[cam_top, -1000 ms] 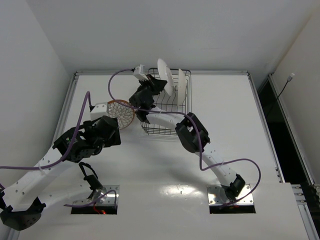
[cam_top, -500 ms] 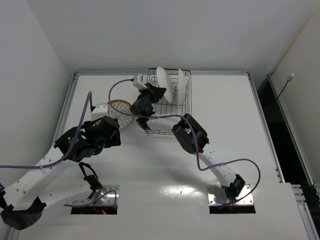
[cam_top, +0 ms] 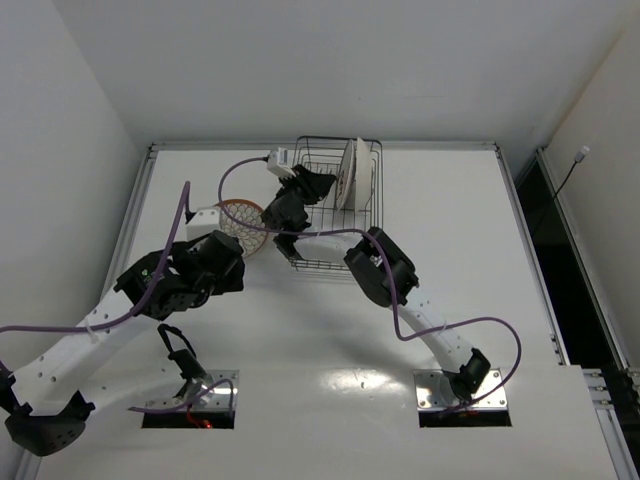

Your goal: Load the plates into the dish rack

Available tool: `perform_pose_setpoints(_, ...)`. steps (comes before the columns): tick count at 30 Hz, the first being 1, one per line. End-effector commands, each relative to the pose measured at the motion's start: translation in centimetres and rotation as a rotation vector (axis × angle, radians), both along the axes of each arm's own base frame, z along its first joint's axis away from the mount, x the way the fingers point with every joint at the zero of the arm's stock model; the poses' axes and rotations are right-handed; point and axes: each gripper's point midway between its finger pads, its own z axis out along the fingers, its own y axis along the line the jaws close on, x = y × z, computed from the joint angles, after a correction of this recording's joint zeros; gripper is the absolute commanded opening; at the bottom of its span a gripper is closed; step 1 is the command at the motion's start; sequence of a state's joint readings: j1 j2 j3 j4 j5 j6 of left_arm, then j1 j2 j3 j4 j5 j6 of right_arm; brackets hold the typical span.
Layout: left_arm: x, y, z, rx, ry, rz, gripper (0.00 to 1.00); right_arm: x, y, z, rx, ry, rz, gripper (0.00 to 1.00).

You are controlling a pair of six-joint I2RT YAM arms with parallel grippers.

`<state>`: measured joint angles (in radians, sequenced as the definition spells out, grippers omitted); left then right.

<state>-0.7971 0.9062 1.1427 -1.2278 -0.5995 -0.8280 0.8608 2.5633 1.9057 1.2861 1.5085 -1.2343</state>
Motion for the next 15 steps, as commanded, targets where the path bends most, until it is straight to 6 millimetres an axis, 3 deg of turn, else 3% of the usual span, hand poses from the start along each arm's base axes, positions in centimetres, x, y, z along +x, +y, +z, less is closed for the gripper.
perform_pose_setpoints(1,0.2,-0.1,1.1,-0.011,-0.028,0.002,0.65,-4.1,-1.9,-1.3,0.365,-0.021,-0.224,0.28)
perform_pose_setpoints(3,0.2,-0.1,1.1,-0.011,-0.028,0.002,0.65,-4.2,-2.0,-0.2,0.385,-0.034,-0.221,0.33)
perform_pose_setpoints(6,0.3,-0.2,0.9,-0.005,-0.021,0.002,0.65,-4.4,-2.2,1.3,0.387,-0.029,-0.216,0.51)
perform_pose_setpoints(7,0.5,-0.1,1.1,-0.005,-0.034,0.008,0.65,-4.6,-2.4,2.4,0.400,-0.036,-0.213,0.63)
perform_pose_setpoints(10,1.1,-0.2,1.0,0.019,-0.041,0.022,0.66,-5.0,-3.0,5.1,0.388,-0.024,-0.197,0.77)
perform_pose_setpoints(11,1.5,-0.4,1.3,0.015,-0.055,0.027,0.69,-5.5,-3.6,7.0,0.396,-0.024,-0.191,0.84)
perform_pose_setpoints(15,3.4,-1.1,2.1,0.044,-0.094,0.060,0.75,-7.2,-5.6,12.4,0.414,-0.034,-0.185,0.93)
